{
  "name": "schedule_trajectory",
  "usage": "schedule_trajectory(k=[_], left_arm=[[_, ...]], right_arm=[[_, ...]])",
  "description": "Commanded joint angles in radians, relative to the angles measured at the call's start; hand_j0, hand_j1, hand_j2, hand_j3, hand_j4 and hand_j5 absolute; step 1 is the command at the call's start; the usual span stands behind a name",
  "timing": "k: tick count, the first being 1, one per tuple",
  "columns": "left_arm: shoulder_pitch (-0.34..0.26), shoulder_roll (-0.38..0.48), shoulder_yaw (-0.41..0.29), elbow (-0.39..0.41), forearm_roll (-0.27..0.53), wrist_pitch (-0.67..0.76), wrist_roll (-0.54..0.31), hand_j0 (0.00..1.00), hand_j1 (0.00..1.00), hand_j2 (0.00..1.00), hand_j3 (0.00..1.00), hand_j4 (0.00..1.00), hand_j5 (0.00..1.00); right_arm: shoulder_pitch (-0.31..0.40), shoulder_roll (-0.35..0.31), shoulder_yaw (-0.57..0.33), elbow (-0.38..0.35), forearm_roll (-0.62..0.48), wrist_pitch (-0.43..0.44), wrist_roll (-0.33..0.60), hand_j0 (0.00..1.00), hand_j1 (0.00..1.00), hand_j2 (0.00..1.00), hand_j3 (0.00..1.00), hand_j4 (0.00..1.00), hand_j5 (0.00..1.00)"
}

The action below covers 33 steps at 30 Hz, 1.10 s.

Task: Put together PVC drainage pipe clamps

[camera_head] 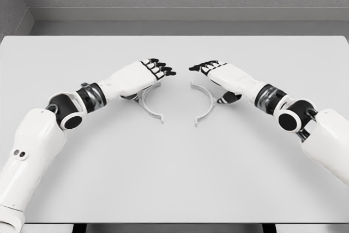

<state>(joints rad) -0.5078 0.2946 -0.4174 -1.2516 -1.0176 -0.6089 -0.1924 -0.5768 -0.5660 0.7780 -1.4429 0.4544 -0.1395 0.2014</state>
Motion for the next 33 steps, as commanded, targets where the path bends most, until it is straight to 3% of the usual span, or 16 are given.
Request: schedule_trajectory(k=[1, 16, 23, 33], left_arm=[[0.0, -0.009, -0.006, -0.005, 0.06, -0.002, -0.028, 1.0, 1.0, 1.0, 1.0, 1.0, 1.0], [0.0, -0.02, -0.017, -0.034, 0.062, -0.002, -0.03, 1.0, 1.0, 1.0, 1.0, 1.0, 1.0], [-0.006, -0.011, -0.003, -0.028, 0.062, -0.002, -0.03, 1.0, 1.0, 1.0, 1.0, 1.0, 1.0], [-0.014, -0.02, 0.023, 0.02, 0.06, -0.002, -0.03, 1.0, 1.0, 1.0, 1.0, 1.0, 1.0]], right_arm=[[-0.002, 0.003, 0.0, -0.001, -0.002, 0.001, 0.0, 1.0, 1.0, 1.0, 1.0, 1.0, 1.0], [-0.02, 0.021, 0.029, -0.002, -0.002, 0.001, -0.002, 1.0, 1.0, 1.0, 1.0, 1.0, 1.0], [-0.012, -0.014, -0.045, -0.01, -0.013, -0.008, -0.019, 1.0, 1.0, 1.0, 1.0, 1.0, 1.0], [-0.028, 0.001, -0.069, 0.072, -0.014, 0.0, -0.017, 1.0, 1.0, 1.0, 1.0, 1.0, 1.0]])
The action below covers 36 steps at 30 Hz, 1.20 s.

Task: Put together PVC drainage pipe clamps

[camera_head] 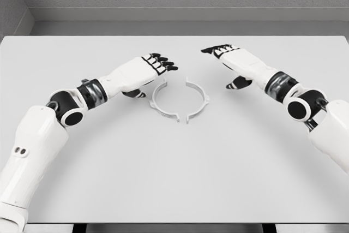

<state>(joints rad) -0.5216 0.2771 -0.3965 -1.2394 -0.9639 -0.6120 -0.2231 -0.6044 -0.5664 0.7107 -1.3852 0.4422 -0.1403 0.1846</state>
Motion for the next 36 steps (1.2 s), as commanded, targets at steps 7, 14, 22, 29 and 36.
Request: schedule_trajectory(k=[7, 14, 22, 29, 36], left_arm=[[-0.017, -0.038, -0.002, 0.043, 0.007, 0.001, 0.001, 1.0, 1.0, 1.0, 1.0, 1.0, 1.0], [-0.017, -0.059, -0.004, 0.046, 0.004, 0.001, 0.001, 1.0, 1.0, 1.0, 1.0, 1.0, 1.0], [-0.017, -0.076, -0.008, 0.041, 0.004, 0.001, 0.001, 1.0, 1.0, 1.0, 1.0, 1.0, 1.0], [-0.017, -0.096, -0.007, 0.041, 0.004, 0.001, 0.001, 1.0, 1.0, 1.0, 1.0, 1.0, 1.0], [-0.015, -0.049, 0.062, 0.028, 0.031, 0.001, 0.001, 1.0, 1.0, 1.0, 1.0, 1.0, 1.0]], right_arm=[[-0.002, 0.002, -0.004, 0.034, -0.004, -0.001, 0.0, 1.0, 1.0, 1.0, 1.0, 1.0, 1.0], [0.0, -0.012, -0.111, 0.066, -0.007, -0.03, 0.009, 1.0, 1.0, 1.0, 1.0, 1.0, 1.0], [0.052, -0.116, -0.203, 0.054, -0.086, -0.286, 0.016, 1.0, 1.0, 1.0, 1.0, 1.0, 1.0], [0.052, -0.116, -0.201, 0.052, -0.086, -0.286, 0.016, 1.0, 1.0, 1.0, 1.0, 1.0, 1.0], [0.061, -0.118, -0.201, 0.026, -0.086, -0.283, 0.018, 1.0, 1.0, 1.0, 1.0, 1.0, 1.0]])
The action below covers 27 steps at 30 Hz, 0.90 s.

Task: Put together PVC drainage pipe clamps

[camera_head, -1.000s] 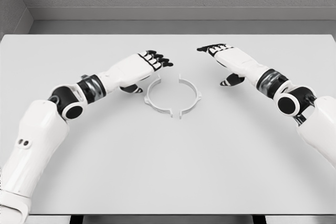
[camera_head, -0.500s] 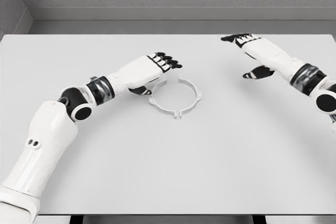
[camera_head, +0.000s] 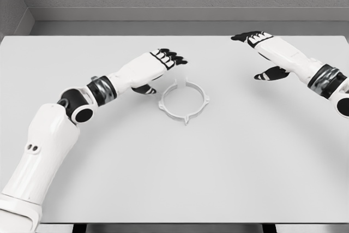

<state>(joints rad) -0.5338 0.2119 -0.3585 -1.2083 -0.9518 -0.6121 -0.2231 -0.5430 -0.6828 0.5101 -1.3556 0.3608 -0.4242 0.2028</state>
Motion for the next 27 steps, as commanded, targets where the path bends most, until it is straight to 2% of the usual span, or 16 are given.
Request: schedule_trajectory(k=[1, 3, 6, 8, 12, 17, 21, 27], left_arm=[[0.002, 0.037, 0.023, -0.004, 0.042, 0.001, 0.001, 1.0, 1.0, 1.0, 1.0, 1.0, 1.0], [0.009, 0.069, 0.024, -0.023, 0.062, 0.001, 0.001, 1.0, 1.0, 1.0, 1.0, 1.0, 1.0], [0.012, 0.073, 0.023, -0.025, 0.088, 0.001, 0.002, 1.0, 1.0, 1.0, 1.0, 1.0, 1.0], [0.028, 0.098, 0.023, -0.063, 0.128, 0.001, 0.002, 1.0, 1.0, 1.0, 1.0, 1.0, 1.0], [0.063, 0.115, 0.012, -0.082, 0.125, 0.001, 0.002, 1.0, 1.0, 1.0, 1.0, 1.0, 1.0], [0.064, 0.104, 0.006, -0.089, 0.119, 0.001, 0.002, 1.0, 1.0, 1.0, 1.0, 1.0, 1.0], [0.061, 0.096, -0.063, -0.111, 0.117, 0.001, 0.002, 1.0, 1.0, 1.0, 1.0, 1.0, 1.0], [0.063, 0.08, -0.08, -0.123, 0.114, 0.001, 0.002, 1.0, 1.0, 1.0, 1.0, 1.0, 1.0]], right_arm=[[0.0, -0.001, 0.001, -0.003, -0.005, 0.001, -0.002, 1.0, 1.0, 1.0, 1.0, 1.0, 1.0], [0.0, -0.001, -0.001, -0.003, -0.005, 0.001, -0.002, 1.0, 1.0, 1.0, 1.0, 1.0, 1.0], [0.0, -0.006, -0.001, -0.01, -0.005, -0.001, 0.0, 1.0, 1.0, 1.0, 1.0, 1.0, 1.0], [0.003, -0.012, -0.001, -0.019, -0.005, 0.001, 0.0, 1.0, 1.0, 1.0, 1.0, 1.0, 1.0], [0.006, -0.014, -0.001, -0.019, -0.005, 0.001, 0.0, 1.0, 1.0, 1.0, 1.0, 1.0, 1.0], [0.006, -0.014, -0.001, -0.019, -0.005, -0.004, 0.0, 1.0, 1.0, 1.0, 1.0, 1.0, 1.0], [0.006, -0.017, -0.001, -0.019, -0.005, -0.005, 0.0, 1.0, 1.0, 1.0, 1.0, 1.0, 1.0], [0.009, -0.027, 0.004, -0.014, -0.005, -0.005, 0.013, 1.0, 1.0, 1.0, 1.0, 1.0, 1.0]])
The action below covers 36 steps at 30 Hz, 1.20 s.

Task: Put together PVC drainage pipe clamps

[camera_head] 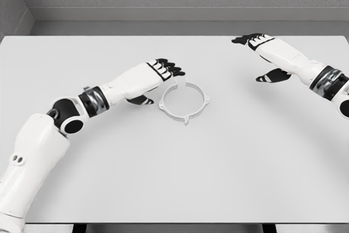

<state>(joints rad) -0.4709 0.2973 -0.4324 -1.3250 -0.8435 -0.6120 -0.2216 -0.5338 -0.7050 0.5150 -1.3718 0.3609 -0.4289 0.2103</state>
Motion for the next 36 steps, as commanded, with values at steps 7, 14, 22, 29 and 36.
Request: schedule_trajectory(k=[7, 14, 22, 29, 36], left_arm=[[0.0, -0.007, -0.017, 0.006, -0.011, 0.001, -0.001, 1.0, 1.0, 1.0, 1.0, 1.0, 1.0], [0.0, -0.01, -0.034, 0.006, -0.031, 0.001, -0.001, 1.0, 1.0, 1.0, 1.0, 1.0, 1.0], [-0.002, -0.035, -0.032, 0.012, -0.036, 0.001, -0.001, 1.0, 1.0, 1.0, 1.0, 1.0, 1.0], [-0.003, -0.047, -0.032, 0.03, -0.037, 0.001, -0.001, 1.0, 1.0, 1.0, 1.0, 1.0, 1.0], [-0.009, -0.049, -0.031, 0.032, -0.036, 0.001, -0.001, 1.0, 1.0, 1.0, 1.0, 1.0, 1.0]], right_arm=[[-0.008, -0.005, -0.003, -0.038, -0.004, 0.009, 0.008, 1.0, 1.0, 1.0, 1.0, 1.0, 1.0], [0.002, -0.01, 0.002, -0.029, -0.002, 0.002, 0.008, 1.0, 1.0, 1.0, 1.0, 1.0, 1.0], [0.0, -0.01, -0.007, 0.016, -0.004, 0.007, 0.006, 1.0, 1.0, 1.0, 1.0, 1.0, 1.0], [-0.002, -0.001, -0.004, 0.005, -0.005, 0.01, 0.008, 1.0, 1.0, 1.0, 1.0, 1.0, 1.0], [-0.002, -0.005, -0.004, -0.01, -0.007, 0.009, 0.008, 1.0, 1.0, 1.0, 1.0, 1.0, 1.0]])
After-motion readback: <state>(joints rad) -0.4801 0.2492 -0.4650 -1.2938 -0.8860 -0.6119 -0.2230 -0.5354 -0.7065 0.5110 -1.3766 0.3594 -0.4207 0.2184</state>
